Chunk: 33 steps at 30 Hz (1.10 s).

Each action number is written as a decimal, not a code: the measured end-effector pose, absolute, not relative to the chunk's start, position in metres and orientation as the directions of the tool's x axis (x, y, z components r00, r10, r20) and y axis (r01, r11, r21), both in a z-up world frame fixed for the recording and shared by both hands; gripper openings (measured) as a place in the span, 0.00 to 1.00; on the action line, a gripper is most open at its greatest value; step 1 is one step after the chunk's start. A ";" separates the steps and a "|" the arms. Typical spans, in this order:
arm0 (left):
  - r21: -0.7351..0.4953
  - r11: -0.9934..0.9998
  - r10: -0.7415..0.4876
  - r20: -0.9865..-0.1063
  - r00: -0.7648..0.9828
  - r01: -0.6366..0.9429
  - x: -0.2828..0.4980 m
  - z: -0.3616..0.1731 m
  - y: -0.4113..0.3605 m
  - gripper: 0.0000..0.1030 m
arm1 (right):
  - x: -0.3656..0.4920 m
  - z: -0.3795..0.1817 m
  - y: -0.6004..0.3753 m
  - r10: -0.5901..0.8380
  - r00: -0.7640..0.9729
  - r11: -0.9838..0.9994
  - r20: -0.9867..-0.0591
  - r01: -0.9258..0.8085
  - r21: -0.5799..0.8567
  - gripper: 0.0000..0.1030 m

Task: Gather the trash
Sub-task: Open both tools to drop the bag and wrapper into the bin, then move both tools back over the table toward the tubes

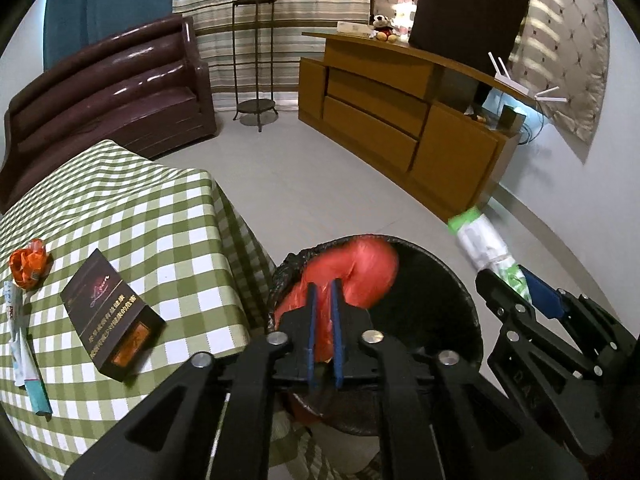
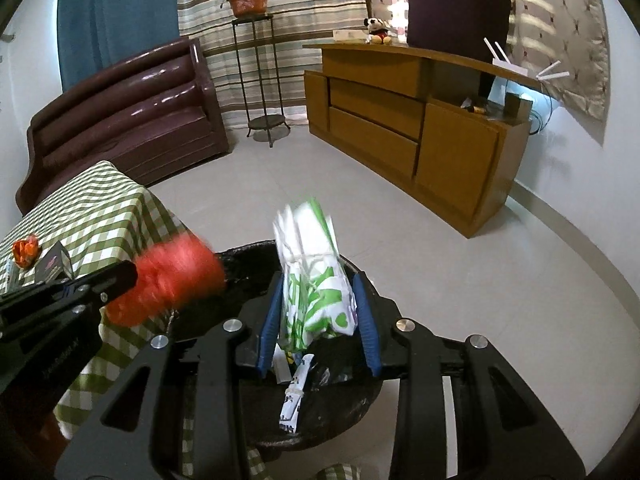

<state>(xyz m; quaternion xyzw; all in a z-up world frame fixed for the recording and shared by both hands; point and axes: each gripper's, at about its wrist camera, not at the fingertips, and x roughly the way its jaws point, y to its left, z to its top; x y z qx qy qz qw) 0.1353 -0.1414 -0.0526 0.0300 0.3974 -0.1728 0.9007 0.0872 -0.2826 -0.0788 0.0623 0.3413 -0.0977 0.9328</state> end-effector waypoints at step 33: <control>-0.055 0.995 -0.098 -0.726 0.681 0.084 0.088 -0.035 -0.010 0.52 | 0.069 -0.063 -0.201 0.020 0.758 0.997 -0.652 0.034 0.069 0.61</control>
